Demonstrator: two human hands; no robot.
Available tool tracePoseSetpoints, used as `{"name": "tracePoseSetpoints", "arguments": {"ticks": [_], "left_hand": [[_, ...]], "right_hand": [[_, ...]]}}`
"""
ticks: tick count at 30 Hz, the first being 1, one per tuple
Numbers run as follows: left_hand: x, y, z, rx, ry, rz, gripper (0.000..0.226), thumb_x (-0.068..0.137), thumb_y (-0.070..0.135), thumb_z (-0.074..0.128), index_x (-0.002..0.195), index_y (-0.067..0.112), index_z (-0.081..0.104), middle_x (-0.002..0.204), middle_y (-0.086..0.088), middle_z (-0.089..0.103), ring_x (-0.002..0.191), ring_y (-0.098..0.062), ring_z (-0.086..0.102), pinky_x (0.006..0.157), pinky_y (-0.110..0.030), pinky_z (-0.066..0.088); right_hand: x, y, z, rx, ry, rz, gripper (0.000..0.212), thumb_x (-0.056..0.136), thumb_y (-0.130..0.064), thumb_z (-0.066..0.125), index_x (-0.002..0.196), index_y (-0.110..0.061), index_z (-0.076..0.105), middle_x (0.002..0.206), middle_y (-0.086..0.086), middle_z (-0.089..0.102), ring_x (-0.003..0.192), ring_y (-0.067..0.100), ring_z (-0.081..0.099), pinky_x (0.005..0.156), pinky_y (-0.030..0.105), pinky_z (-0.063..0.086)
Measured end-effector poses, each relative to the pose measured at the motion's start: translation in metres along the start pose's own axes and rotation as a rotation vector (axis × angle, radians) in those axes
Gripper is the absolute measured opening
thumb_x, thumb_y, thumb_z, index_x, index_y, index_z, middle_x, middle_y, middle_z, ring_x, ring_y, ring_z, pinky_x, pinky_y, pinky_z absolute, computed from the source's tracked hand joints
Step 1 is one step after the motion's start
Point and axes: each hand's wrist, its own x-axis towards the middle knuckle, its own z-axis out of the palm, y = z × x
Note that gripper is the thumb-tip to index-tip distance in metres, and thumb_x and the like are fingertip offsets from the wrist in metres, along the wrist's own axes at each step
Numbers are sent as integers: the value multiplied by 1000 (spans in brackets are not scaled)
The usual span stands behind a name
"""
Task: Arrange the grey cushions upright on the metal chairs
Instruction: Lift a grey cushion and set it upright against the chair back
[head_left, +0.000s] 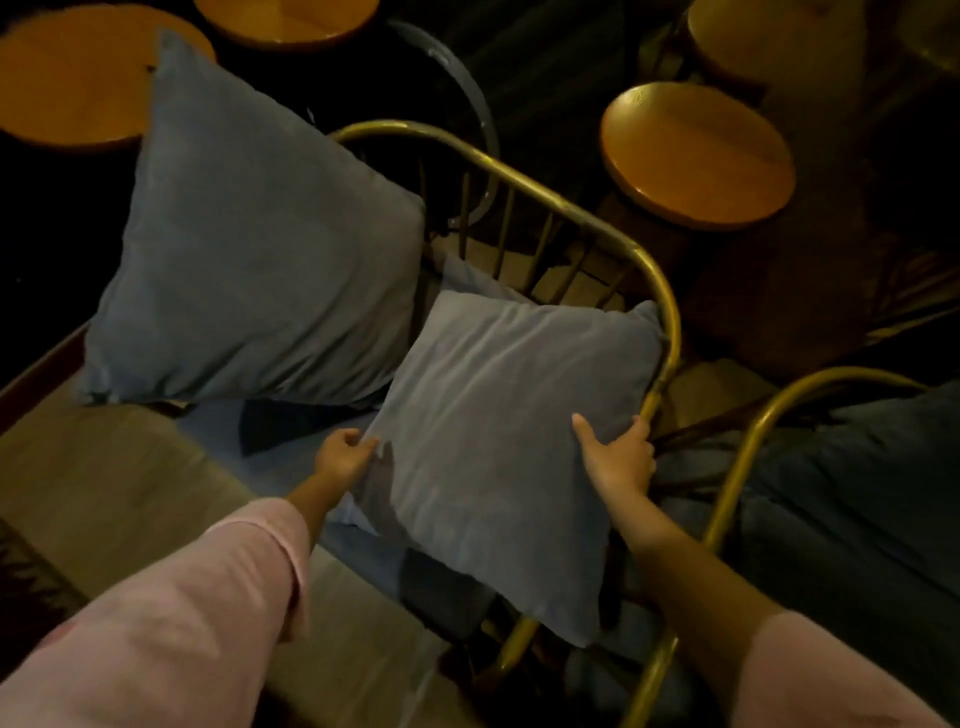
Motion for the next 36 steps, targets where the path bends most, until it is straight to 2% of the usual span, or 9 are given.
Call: {"name": "tracePoseSetpoints", "arguments": {"ticks": [3, 6, 11, 16, 18, 21, 28, 31, 36], "left_hand": [[15, 8, 15, -42, -30, -8, 24, 93, 26, 61, 92, 2, 65, 92, -22, 65, 89, -36, 62, 86, -46, 49], [43, 3, 30, -95, -57, -30, 46, 95, 40, 57, 108, -3, 65, 108, -26, 66, 99, -40, 63, 86, -46, 48], [72, -3, 43, -169, -93, -84, 66, 88, 64, 50, 99, 2, 68, 112, -25, 67, 103, -38, 62, 92, -47, 48], [102, -8, 40, -212, -242, -140, 114, 53, 99, 46, 139, 24, 53, 145, -9, 52, 127, -30, 53, 112, -48, 38], [81, 13, 34, -254, -268, -125, 113, 56, 94, 53, 145, 26, 45, 150, -5, 46, 131, -28, 50, 114, -46, 36], [56, 33, 30, -252, -150, -108, 99, 73, 73, 63, 146, 11, 40, 151, -10, 43, 134, -32, 46, 111, -42, 38], [-1, 49, -9, -285, 13, 28, 92, 74, 60, 72, 144, 7, 42, 150, -11, 46, 132, -31, 48, 102, -33, 38], [-37, 42, -23, -286, 43, 51, 91, 75, 62, 71, 141, 5, 46, 147, -14, 48, 130, -34, 49, 108, -40, 40], [-112, 36, -27, -360, 151, 52, 83, 72, 70, 67, 123, 5, 60, 135, -18, 58, 113, -33, 58, 104, -47, 45]], "right_hand": [[-6, 9, 14, -8, 99, -71, 91, 87, -61, 62, 156, -16, 24, 155, 19, 35, 144, 42, 31, 111, 57, 34], [-5, 16, 25, -9, 197, -142, 86, 89, -59, 61, 154, -14, 29, 149, 20, 42, 139, 41, 38, 109, 54, 37], [-1, 22, 34, -30, 274, -146, 83, 87, -61, 60, 153, -20, 32, 146, 14, 44, 138, 36, 40, 108, 52, 37], [-1, 21, 34, -5, 297, -151, 73, 87, -59, 62, 145, -18, 45, 142, 12, 47, 136, 33, 43, 106, 47, 40], [0, 21, 31, 43, 289, -154, 69, 86, -57, 65, 142, -19, 50, 139, 11, 50, 132, 32, 49, 104, 45, 42], [3, 18, 21, 105, 243, -134, 64, 85, -55, 69, 135, -18, 58, 134, 11, 57, 122, 31, 57, 104, 42, 47], [-3, 0, -18, 291, 46, -12, 65, 80, -57, 71, 126, -11, 67, 130, 9, 68, 120, 31, 63, 99, 38, 51], [-23, 1, -40, 339, 9, -50, 60, 82, -52, 73, 125, -11, 67, 128, 8, 68, 117, 29, 64, 87, 30, 48], [-54, 28, -88, 431, -10, -196, 53, 84, -50, 73, 120, -12, 69, 121, 6, 72, 108, 24, 68, 87, 34, 54]]}}
